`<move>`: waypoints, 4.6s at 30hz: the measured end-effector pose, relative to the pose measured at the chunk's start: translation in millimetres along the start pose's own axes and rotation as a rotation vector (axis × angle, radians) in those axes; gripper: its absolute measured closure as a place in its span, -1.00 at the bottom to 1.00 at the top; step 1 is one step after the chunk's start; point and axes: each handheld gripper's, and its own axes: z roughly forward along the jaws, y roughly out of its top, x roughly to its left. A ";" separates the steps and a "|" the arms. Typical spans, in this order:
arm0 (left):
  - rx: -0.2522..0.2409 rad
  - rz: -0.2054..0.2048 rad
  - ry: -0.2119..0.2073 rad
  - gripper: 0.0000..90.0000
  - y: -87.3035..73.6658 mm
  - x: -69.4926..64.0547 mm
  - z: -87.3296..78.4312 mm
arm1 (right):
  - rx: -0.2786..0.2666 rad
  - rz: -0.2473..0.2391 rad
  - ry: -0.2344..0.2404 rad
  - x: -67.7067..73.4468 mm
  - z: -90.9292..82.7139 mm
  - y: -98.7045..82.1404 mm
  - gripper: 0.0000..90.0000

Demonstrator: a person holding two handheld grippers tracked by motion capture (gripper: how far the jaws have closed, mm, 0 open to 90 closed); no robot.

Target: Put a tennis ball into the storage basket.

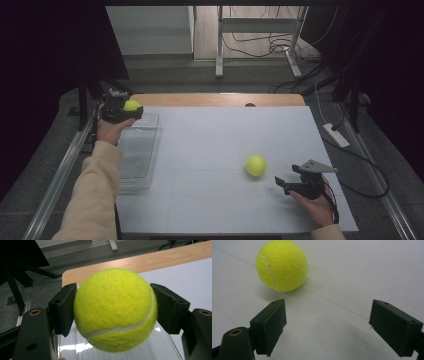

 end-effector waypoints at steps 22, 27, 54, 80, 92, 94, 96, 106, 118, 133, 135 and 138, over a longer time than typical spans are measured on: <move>0.094 -0.010 0.033 -0.39 -7.1 11.4 25.1 | 0.005 -0.003 -0.002 -0.5 0.7 -0.7 -0.68; 0.121 -0.007 0.035 -0.39 -8.7 13.0 29.5 | 0.005 -0.002 -0.002 -0.3 0.8 -0.7 -0.68; 0.268 -0.004 0.042 -0.40 -19.3 17.5 54.2 | 0.011 -0.006 -0.007 -0.3 1.3 -1.5 -0.68; 0.214 -0.002 -0.049 -0.69 -17.3 12.2 43.2 | 0.005 -0.010 -0.024 -1.7 -1.9 -2.9 -0.68; 0.155 0.030 -0.111 -0.67 -20.1 3.0 26.3 | 0.006 -0.008 -0.025 -1.7 -2.4 -3.0 -0.68; 0.130 0.037 -0.129 -0.67 -20.1 0.7 20.1 | 0.003 -0.006 -0.025 -1.8 -2.7 -2.9 -0.68; 0.122 0.047 -0.140 -0.67 -20.1 -1.1 16.9 | -0.002 -0.003 -0.020 -1.8 -2.8 -3.0 -0.68; 0.048 0.090 -0.204 -0.68 -24.4 -18.7 -6.5 | -0.007 0.001 -0.018 -1.9 -4.8 -2.6 -0.68; 0.025 0.092 -0.230 -0.67 -31.1 -24.8 -14.7 | -0.011 -0.003 -0.028 -2.1 -6.5 -2.4 -0.68; 0.017 0.090 -0.277 -0.67 -33.1 -30.8 -19.2 | -0.010 -0.001 -0.022 -2.4 -5.5 -2.7 -0.68; 0.018 0.101 -0.284 -0.67 -32.6 -35.9 -18.0 | -0.011 0.000 -0.022 -2.4 -6.0 -2.7 -0.68; 0.012 0.116 -0.301 -0.67 -31.7 -43.6 -17.5 | -0.011 -0.001 -0.024 -2.8 -5.6 -2.5 -0.68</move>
